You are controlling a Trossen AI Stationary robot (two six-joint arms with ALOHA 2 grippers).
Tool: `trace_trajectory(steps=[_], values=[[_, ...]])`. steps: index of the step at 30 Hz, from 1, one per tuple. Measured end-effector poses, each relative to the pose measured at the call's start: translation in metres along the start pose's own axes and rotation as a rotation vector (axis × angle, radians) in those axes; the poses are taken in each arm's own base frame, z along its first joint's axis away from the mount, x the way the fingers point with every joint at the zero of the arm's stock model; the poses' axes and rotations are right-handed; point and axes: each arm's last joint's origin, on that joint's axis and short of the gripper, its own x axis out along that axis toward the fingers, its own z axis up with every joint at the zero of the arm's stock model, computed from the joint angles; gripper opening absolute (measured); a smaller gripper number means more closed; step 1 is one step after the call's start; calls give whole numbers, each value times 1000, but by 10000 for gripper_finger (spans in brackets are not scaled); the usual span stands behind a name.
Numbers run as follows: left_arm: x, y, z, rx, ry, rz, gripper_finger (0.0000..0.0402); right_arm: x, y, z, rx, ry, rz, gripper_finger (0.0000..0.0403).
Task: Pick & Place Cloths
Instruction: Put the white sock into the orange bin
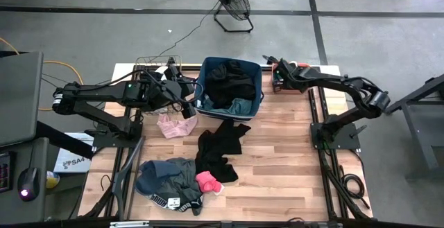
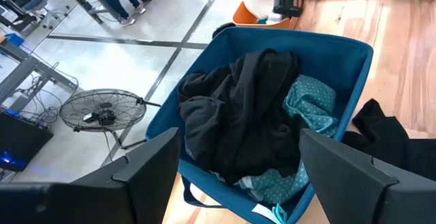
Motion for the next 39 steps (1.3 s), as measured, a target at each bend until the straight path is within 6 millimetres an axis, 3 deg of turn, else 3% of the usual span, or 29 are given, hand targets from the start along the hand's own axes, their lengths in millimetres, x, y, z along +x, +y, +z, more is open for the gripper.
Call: trace_trajectory(steps=[11,16,23,33,39], values=[[0,0,0,1,1,0,293,38,-3,6,4,114,9,3],[0,0,0,2,2,0,293,41,0,4,-15,131,34,3],[0,0,0,2,2,0,293,24,-3,8,-3,77,69,3],[0,0,0,2,2,0,293,-17,-11,13,32,-57,178,3],[0,0,0,2,2,0,293,-30,-21,19,97,-208,57,3]])
